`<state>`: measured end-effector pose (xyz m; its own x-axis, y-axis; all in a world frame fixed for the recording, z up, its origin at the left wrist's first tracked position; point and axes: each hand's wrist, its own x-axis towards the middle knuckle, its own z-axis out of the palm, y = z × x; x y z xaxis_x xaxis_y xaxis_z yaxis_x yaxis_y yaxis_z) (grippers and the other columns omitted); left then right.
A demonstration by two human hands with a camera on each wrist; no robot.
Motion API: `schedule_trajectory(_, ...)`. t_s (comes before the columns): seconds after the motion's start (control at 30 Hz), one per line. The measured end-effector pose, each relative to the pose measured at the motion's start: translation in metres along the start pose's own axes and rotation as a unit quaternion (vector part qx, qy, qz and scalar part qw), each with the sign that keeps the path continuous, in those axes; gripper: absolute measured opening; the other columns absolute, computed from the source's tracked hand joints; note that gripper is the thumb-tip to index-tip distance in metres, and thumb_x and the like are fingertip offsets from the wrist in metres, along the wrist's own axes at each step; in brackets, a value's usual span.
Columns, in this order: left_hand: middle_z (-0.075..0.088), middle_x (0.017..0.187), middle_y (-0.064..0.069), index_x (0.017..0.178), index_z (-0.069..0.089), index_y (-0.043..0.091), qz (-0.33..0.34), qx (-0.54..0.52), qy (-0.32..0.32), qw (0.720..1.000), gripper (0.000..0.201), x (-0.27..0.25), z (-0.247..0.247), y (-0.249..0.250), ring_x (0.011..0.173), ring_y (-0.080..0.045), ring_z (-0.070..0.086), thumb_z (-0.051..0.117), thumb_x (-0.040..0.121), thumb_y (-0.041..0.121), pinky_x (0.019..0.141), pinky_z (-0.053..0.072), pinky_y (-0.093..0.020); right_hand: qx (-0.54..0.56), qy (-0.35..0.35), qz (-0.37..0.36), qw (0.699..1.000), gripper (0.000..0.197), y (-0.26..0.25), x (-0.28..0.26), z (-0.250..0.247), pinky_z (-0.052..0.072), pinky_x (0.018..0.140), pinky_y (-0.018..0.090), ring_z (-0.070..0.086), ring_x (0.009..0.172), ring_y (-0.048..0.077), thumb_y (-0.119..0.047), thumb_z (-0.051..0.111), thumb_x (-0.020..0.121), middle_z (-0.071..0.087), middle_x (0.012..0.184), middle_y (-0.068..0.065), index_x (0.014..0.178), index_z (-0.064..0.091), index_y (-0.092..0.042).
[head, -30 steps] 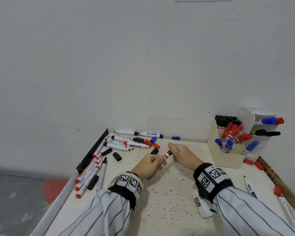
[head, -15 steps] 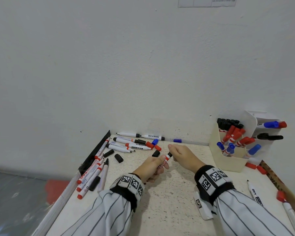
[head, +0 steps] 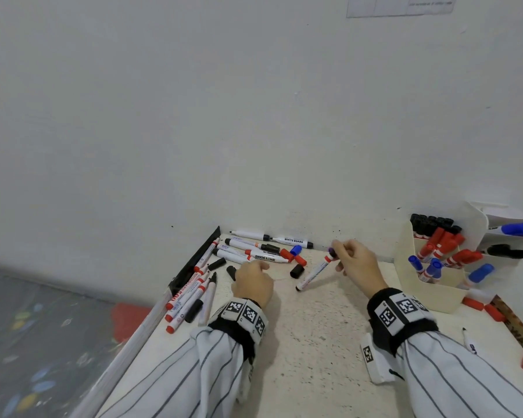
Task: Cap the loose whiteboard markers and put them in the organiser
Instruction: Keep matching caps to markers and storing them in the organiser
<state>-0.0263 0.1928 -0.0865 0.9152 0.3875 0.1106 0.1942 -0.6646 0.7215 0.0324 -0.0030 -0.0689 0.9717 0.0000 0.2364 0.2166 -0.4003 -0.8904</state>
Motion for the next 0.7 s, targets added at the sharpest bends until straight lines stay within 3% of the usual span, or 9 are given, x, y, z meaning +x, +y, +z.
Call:
schedule_trajectory(0.1,0.039,0.136,-0.010,0.131,0.042,0.017,-0.056,0.244,-0.038,0.967,0.038,-0.005,-0.013,-0.011,0.128,-0.026,0.035,0.045,0.094,0.022,0.101,0.035,-0.038,0.030,0.033,-0.005,0.999,0.021,-0.003,0.003,0.003,0.048,0.053,0.024,0.057,0.058,0.017,-0.027,0.051,0.095,0.067,0.084,0.009,0.094,0.057,-0.006)
schedule_trajectory(0.2,0.034,0.140,-0.015,0.134,0.036,0.013,-0.114,0.344,-0.056,0.930,0.042,-0.009,-0.023,-0.021,0.127,-0.029,0.034,0.042,0.093,0.021,0.101,0.034,-0.038,0.044,0.053,-0.011,0.998,0.019,-0.006,0.006,0.004,0.049,0.047,0.017,0.057,0.050,0.012,-0.023,0.052,0.094,0.064,0.077,0.011,0.099,0.055,-0.005)
schedule_trajectory(0.27,0.034,0.140,-0.016,0.135,0.034,0.011,-0.135,0.358,-0.076,0.921,0.045,-0.008,-0.029,-0.029,0.127,-0.030,0.036,0.045,0.092,0.022,0.102,0.035,-0.039,0.051,0.060,-0.018,0.997,0.018,-0.007,0.007,0.006,0.049,0.046,0.014,0.057,0.046,0.006,-0.022,0.054,0.094,0.063,0.075,0.010,0.100,0.055,-0.004)
schedule_trajectory(0.4,0.040,0.138,-0.013,0.136,0.035,0.010,-0.142,0.364,-0.112,0.914,0.045,-0.006,-0.038,-0.040,0.126,-0.028,0.044,0.046,0.094,0.022,0.101,0.039,-0.040,0.059,0.068,-0.028,0.996,0.019,-0.009,0.006,0.007,0.049,0.047,0.012,0.060,0.055,0.015,-0.019,0.055,0.093,0.064,0.081,0.013,0.104,0.055,-0.003)
schedule_trajectory(0.5,0.046,0.134,-0.010,0.134,0.038,0.011,-0.117,0.355,-0.112,0.921,0.041,-0.004,-0.039,-0.047,0.121,-0.025,0.049,0.042,0.095,0.020,0.096,0.042,-0.036,0.058,0.076,-0.042,0.995,0.014,-0.010,0.005,0.005,0.050,0.048,0.011,0.061,0.054,0.008,-0.017,0.057,0.092,0.064,0.083,0.013,0.101,0.055,-0.006)
schedule_trajectory(0.7,0.046,0.135,-0.015,0.134,0.030,0.007,-0.125,0.284,-0.095,0.946,0.045,0.003,-0.035,-0.044,0.121,-0.027,0.050,0.046,0.093,0.014,0.098,0.043,-0.034,0.018,0.114,-0.064,0.991,0.021,-0.016,0.010,-0.019,0.053,0.059,0.014,0.065,0.068,0.020,-0.019,0.054,0.094,0.063,0.091,0.013,0.108,0.055,-0.003)
